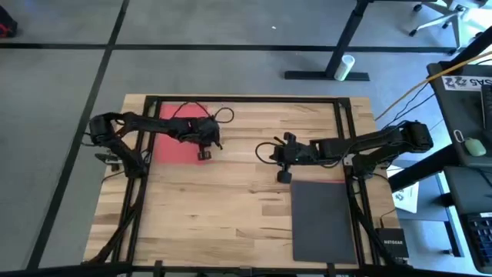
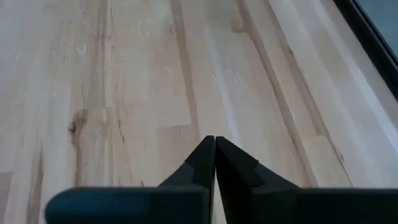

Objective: Organize paper
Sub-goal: Move the black paper to the top center of the table

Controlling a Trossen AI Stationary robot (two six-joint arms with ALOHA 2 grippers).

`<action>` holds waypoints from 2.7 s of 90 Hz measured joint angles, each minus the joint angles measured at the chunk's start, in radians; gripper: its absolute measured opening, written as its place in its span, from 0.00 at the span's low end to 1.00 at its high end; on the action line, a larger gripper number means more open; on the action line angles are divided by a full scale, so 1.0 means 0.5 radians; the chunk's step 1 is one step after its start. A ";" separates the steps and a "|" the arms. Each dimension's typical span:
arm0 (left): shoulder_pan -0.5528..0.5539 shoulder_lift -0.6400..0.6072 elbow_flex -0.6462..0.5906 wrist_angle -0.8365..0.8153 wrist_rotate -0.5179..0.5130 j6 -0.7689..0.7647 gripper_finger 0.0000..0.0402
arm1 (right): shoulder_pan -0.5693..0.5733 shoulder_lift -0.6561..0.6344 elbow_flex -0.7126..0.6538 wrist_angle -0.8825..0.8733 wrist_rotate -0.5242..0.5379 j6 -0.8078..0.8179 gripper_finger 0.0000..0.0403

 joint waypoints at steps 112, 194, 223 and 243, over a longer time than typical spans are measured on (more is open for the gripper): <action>-0.733 -0.025 0.008 0.236 0.080 -0.913 0.00 | -0.001 0.010 0.000 -0.642 -0.993 0.161 0.12; -0.741 -0.026 -0.473 2.022 0.934 -1.028 0.00 | -0.176 0.015 -0.241 -0.720 -1.003 0.204 0.23; -0.741 -0.026 -0.473 2.028 0.931 -1.022 0.00 | -0.189 0.038 -0.322 -0.571 -1.212 0.188 0.23; -0.741 -0.026 -0.473 2.021 0.927 -1.021 0.00 | -0.188 0.127 -0.324 -0.544 -1.104 0.183 0.23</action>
